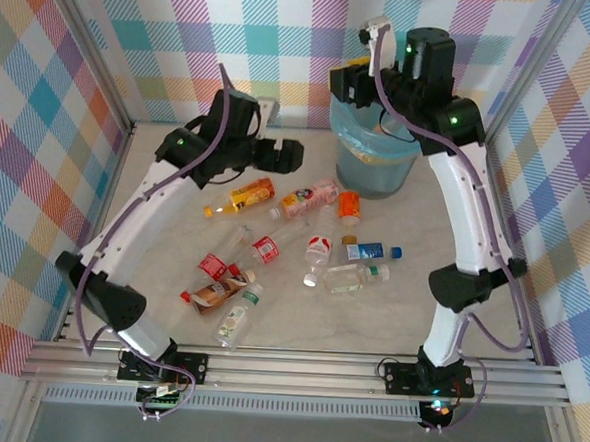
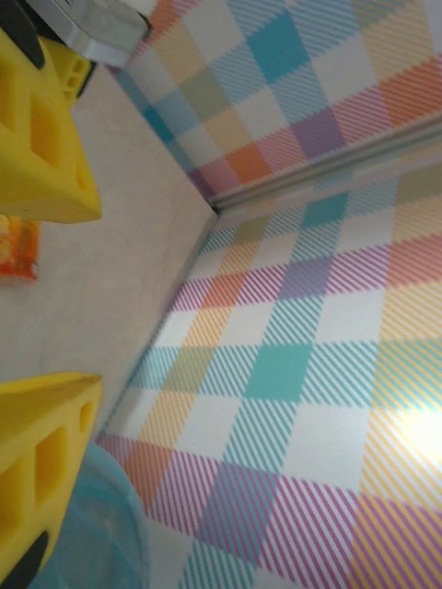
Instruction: Put the plastic bottles in the bin
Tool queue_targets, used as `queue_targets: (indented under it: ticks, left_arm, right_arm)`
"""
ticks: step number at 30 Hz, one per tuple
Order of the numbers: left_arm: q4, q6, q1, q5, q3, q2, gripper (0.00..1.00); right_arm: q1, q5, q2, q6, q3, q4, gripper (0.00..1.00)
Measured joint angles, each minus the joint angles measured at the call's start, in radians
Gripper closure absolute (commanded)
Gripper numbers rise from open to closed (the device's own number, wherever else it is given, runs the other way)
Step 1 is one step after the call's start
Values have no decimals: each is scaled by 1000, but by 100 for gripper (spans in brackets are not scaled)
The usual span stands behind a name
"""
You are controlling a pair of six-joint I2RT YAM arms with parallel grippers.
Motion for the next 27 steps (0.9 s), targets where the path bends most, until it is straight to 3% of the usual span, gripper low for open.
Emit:
queue_targets:
  ticks: [7,12,18,27]
  left_arm:
    - [-64,-9,-19,-15,-325,-243,4]
    - [-56,-101,-124,-35,-499,-302,4]
    - [11,-211,-265,-41,-571,-204,4]
    - [84,-261,-295,-14,-478,90,8]
  right_arm:
    - [63,-47,-196,60,-388,20,52]
    - [65,-40,-308,115,-712,26,50]
    - [65,14,-443,191,-1004,-1,44]
    - [64,103,-622,220,-1197,-74,38]
